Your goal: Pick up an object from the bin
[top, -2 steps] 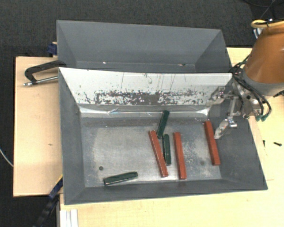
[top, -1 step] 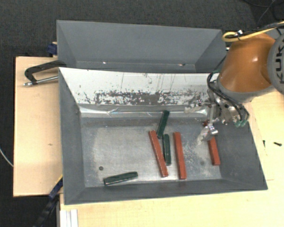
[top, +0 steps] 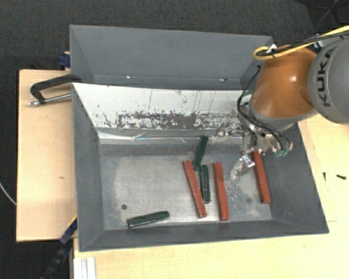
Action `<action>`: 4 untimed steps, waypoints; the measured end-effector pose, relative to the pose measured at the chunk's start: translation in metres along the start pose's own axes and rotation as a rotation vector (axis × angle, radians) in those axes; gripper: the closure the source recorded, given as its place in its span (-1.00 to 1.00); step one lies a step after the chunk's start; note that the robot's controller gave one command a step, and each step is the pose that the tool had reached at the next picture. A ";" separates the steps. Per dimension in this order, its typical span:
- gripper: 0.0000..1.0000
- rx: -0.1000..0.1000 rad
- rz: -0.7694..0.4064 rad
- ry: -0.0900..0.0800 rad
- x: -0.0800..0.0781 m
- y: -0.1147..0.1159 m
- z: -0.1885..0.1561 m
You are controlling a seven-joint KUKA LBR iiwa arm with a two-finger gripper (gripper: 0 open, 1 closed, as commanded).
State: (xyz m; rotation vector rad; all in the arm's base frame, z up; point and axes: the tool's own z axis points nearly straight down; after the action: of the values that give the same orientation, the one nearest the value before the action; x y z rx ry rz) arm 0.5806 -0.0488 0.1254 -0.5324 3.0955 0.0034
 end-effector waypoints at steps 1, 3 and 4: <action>-1.00 0.000 -0.055 0.001 -0.007 0.004 0.025; -1.00 0.011 0.180 -0.001 -0.019 0.008 0.036; -1.00 0.000 -0.127 -0.010 -0.022 0.015 0.035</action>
Offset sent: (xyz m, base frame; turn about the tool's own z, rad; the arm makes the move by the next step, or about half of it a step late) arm 0.0111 0.0182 -0.0554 0.3263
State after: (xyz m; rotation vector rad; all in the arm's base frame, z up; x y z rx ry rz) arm 0.5965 -0.0267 0.0905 -0.7257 3.0457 0.0065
